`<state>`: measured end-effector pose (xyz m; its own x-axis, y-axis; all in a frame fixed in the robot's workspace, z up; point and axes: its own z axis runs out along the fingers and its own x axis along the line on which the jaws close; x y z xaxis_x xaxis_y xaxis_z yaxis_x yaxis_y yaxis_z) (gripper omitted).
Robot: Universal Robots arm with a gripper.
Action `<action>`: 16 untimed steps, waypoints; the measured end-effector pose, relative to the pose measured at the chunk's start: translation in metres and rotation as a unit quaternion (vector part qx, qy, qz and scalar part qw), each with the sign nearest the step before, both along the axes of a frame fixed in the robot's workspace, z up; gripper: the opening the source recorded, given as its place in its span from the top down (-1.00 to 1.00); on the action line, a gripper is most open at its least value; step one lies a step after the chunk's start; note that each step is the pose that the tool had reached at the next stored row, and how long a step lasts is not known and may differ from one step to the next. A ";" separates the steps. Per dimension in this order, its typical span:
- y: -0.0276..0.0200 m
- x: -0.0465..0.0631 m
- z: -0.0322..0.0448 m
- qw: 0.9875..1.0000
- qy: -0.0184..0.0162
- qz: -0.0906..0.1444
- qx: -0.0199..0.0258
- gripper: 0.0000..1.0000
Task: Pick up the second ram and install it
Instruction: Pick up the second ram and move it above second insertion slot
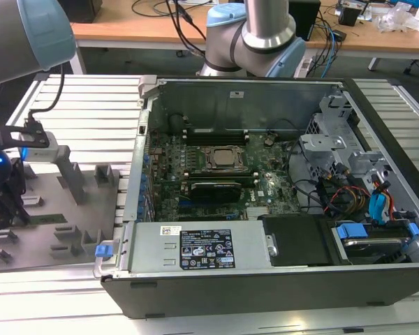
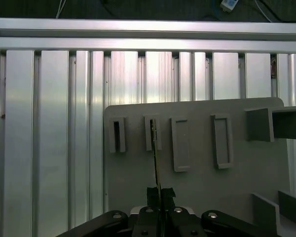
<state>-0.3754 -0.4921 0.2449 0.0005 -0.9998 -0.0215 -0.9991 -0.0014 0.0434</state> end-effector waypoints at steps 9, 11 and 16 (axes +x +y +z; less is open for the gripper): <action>0.0000 0.000 0.0100 1.000 0.000 0.000 0.000 0.73; 0.0000 0.000 0.0116 1.000 0.000 0.000 0.000 0.73; 0.0000 0.000 0.0165 1.000 0.000 0.000 0.000 0.73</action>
<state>-0.3754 -0.4922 0.2614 0.0004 -0.9998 -0.0214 -0.9991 -0.0014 0.0436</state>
